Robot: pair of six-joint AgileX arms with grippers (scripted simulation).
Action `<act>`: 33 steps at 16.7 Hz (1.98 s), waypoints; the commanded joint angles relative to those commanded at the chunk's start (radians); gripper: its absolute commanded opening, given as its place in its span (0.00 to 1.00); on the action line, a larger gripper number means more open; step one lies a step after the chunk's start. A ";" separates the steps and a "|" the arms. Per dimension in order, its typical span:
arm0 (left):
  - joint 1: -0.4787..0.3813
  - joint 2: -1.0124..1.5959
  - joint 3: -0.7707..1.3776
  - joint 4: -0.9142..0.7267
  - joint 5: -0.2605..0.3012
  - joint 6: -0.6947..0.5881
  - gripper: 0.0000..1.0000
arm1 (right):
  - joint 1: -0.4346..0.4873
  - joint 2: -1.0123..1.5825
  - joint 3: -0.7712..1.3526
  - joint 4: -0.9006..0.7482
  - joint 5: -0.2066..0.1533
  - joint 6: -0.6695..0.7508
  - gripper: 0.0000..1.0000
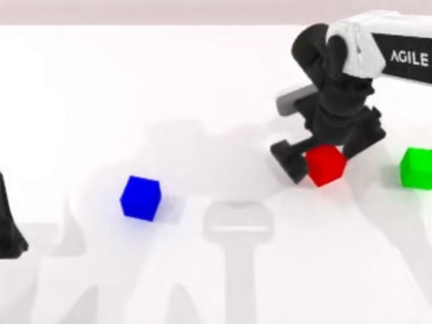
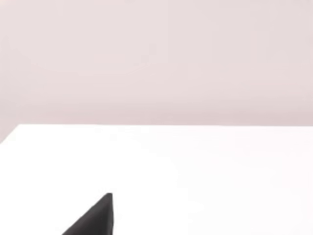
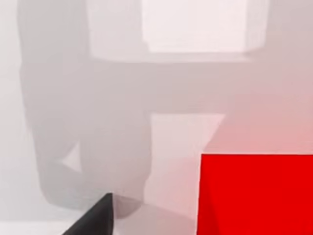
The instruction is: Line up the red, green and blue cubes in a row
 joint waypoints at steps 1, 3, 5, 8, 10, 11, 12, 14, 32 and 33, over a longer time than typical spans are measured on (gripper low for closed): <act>0.000 0.000 0.000 0.000 0.000 0.000 1.00 | 0.001 0.007 -0.014 0.017 0.000 0.000 1.00; 0.000 0.000 0.000 0.000 0.000 0.000 1.00 | 0.001 0.010 -0.020 0.024 0.000 0.001 1.00; 0.000 0.000 0.000 0.000 0.000 0.000 1.00 | 0.001 0.010 -0.020 0.024 0.000 0.001 1.00; 0.000 0.000 0.000 0.000 0.000 0.000 1.00 | 0.001 0.010 -0.020 0.024 0.000 0.001 0.77; 0.000 0.000 0.000 0.000 0.000 0.000 1.00 | 0.001 0.010 -0.020 0.024 0.000 0.001 0.62; 0.000 0.000 0.000 0.000 0.000 0.000 1.00 | 0.001 0.010 -0.020 0.024 0.000 0.001 0.55; 0.000 0.000 0.000 0.000 0.000 0.000 1.00 | 0.001 0.010 -0.020 0.024 0.000 0.001 0.47; 0.000 0.000 0.000 0.000 0.000 0.000 1.00 | 0.001 0.010 -0.020 0.024 0.000 0.001 0.32; 0.000 0.000 0.000 0.000 0.000 0.000 1.00 | 0.005 -0.045 0.075 -0.100 -0.003 0.000 0.00; 0.000 0.000 0.000 0.000 0.000 0.000 1.00 | 0.005 -0.054 0.102 -0.142 -0.003 0.001 0.00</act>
